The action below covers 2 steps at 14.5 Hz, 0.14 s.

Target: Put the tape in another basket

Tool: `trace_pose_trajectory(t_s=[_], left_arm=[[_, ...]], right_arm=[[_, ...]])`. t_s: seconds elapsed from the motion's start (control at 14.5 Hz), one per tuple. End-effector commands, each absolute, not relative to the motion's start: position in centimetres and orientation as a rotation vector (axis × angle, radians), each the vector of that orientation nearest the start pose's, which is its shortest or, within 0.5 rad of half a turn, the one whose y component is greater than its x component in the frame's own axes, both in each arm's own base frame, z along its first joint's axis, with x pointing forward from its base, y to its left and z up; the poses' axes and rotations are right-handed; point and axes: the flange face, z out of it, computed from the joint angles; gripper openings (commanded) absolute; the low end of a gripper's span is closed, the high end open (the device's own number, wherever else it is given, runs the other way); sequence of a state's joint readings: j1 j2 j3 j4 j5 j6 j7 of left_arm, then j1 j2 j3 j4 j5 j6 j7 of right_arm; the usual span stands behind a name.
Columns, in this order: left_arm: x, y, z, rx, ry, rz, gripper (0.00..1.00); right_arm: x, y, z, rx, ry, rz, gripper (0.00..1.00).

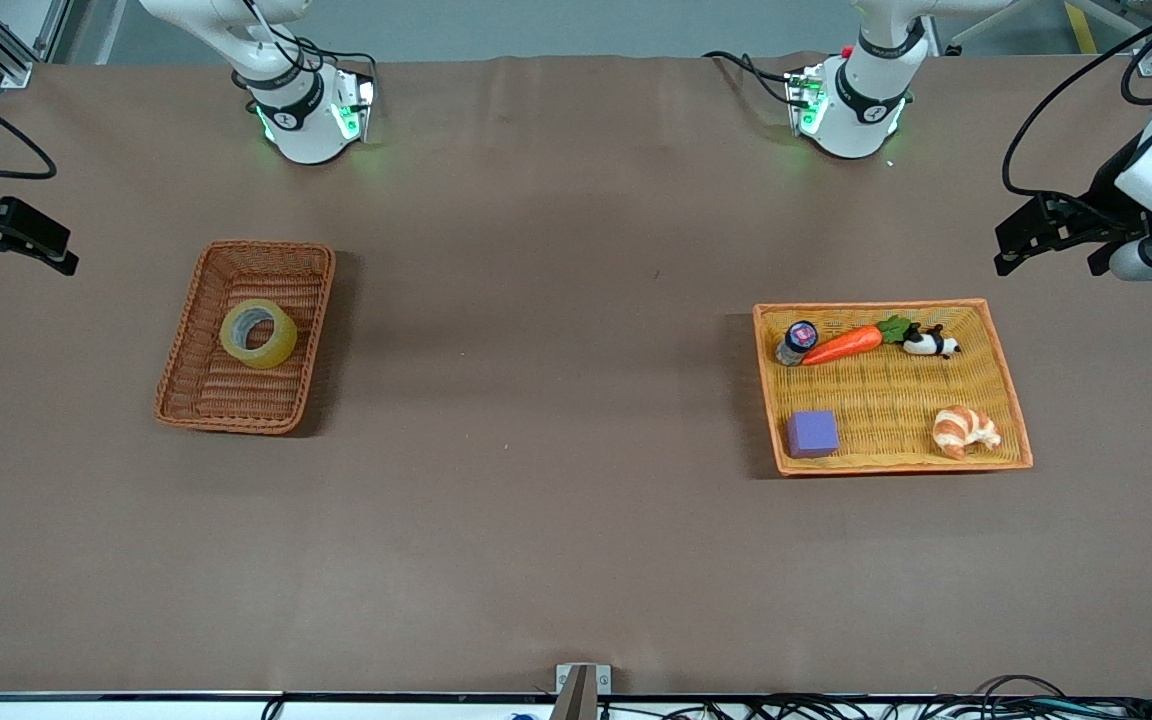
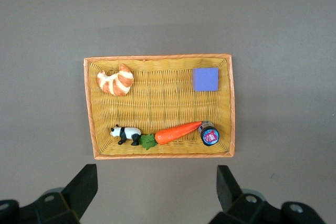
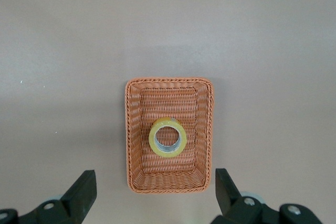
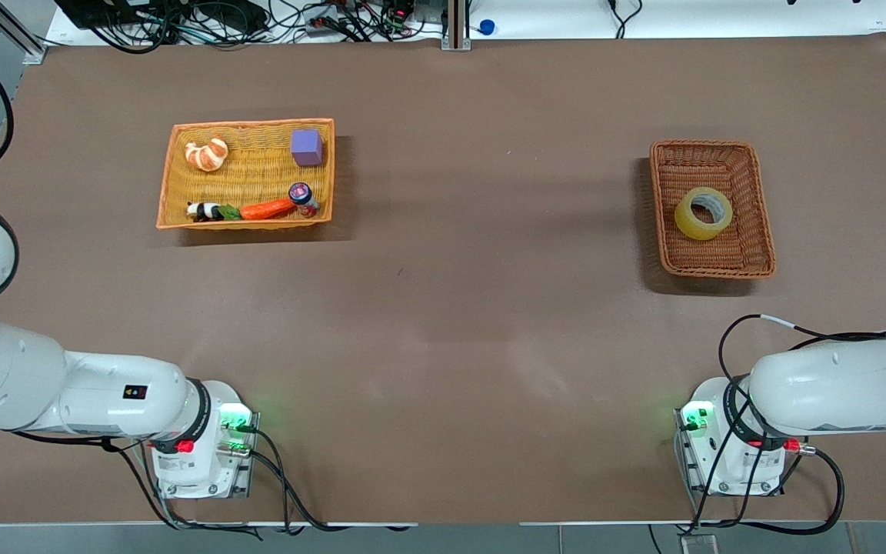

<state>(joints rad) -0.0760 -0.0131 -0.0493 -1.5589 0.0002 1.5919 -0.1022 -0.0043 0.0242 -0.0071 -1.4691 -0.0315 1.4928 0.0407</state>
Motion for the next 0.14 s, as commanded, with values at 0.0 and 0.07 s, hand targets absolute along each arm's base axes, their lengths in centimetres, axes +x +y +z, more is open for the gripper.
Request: trace_pose_trajectory(t_s=[0.0, 0.07], left_arm=[[54.35, -6.74, 64.59, -3.134, 0.089, -0.059, 1.00], [54.35, -6.66, 64.58, -3.134, 0.105, -0.056, 1.00]], right_arm=[[55.22, -1.18, 64.70, -3.155, 0.098, -0.029, 1.00], [55.26, -1.10, 64.54, -3.155, 0.088, -0.025, 1.00]])
